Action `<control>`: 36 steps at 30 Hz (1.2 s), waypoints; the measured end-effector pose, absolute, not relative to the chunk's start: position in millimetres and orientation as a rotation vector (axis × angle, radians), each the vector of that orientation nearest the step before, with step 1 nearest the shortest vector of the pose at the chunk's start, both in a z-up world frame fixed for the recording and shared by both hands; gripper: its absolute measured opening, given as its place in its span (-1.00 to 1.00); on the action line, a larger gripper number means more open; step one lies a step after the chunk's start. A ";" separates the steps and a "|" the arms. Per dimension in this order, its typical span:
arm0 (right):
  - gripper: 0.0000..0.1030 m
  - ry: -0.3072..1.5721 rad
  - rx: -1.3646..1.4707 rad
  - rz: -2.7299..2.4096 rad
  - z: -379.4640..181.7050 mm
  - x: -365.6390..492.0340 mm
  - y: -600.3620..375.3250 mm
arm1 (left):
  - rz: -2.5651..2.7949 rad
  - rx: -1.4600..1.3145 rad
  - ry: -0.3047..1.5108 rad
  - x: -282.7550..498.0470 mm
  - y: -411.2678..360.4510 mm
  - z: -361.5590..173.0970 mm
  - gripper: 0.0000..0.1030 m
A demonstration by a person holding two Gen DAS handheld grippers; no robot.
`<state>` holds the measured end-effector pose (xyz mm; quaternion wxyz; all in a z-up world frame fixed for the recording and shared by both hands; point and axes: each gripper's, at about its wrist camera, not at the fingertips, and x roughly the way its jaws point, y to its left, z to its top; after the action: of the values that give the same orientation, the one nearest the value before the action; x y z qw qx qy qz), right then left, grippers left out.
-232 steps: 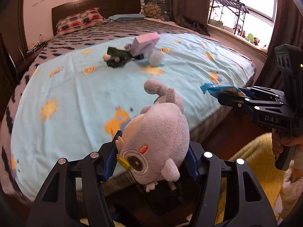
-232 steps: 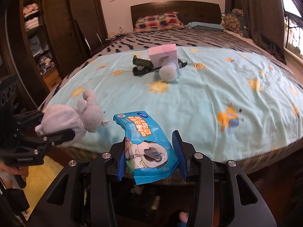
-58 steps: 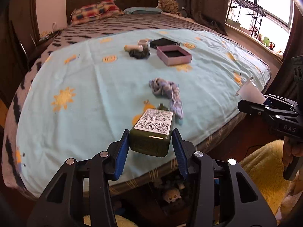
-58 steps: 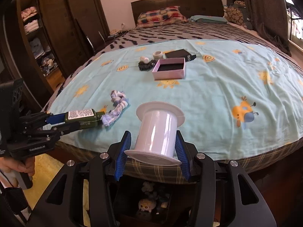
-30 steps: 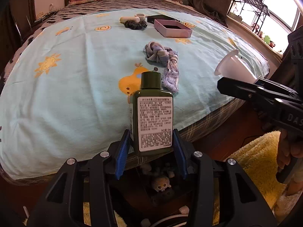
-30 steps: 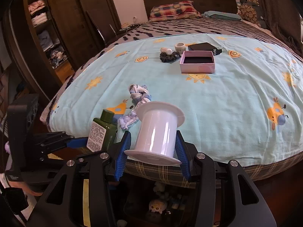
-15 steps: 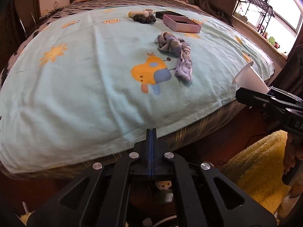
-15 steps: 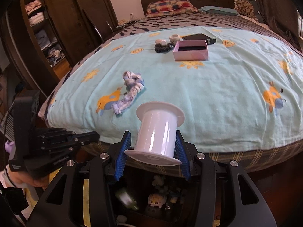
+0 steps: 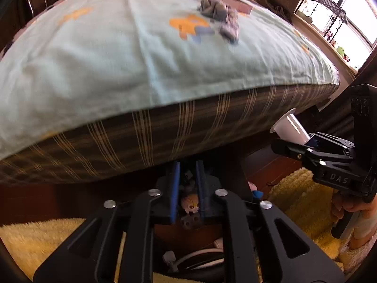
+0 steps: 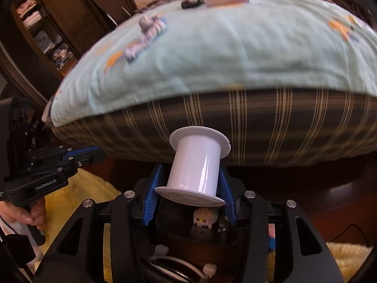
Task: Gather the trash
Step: 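Carry the green bottle and white spool down past the bed edge into the black bin, then open both grippers to drop the bottle and spool into the bin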
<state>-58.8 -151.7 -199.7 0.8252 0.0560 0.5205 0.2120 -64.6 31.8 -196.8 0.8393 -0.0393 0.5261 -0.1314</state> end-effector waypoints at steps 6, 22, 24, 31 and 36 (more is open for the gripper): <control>-0.07 1.160 0.113 0.414 -220.4 -64.1 -154.7 | -0.285 -0.088 1.177 -72.1 25.2 -219.1 -0.37; 0.39 1.178 0.130 0.356 -224.7 -61.9 -176.7 | -0.259 -0.051 1.200 -74.1 22.9 -230.8 0.55; 0.45 1.156 0.131 0.355 -214.1 -57.8 -180.2 | -0.256 -0.051 1.191 -73.2 26.8 -226.2 0.62; 0.62 1.028 0.101 0.338 -167.4 -40.7 -195.0 | -0.258 -0.022 1.114 -68.9 27.7 -191.9 0.74; 0.62 0.938 0.088 0.316 -135.7 -25.1 -201.1 | -0.259 -0.018 1.046 -57.6 28.0 -166.0 0.75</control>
<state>-25.1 -201.1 -135.7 0.8791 0.0422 0.4500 0.1517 -57.6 28.0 -166.0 0.8583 -0.0087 0.4981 -0.1232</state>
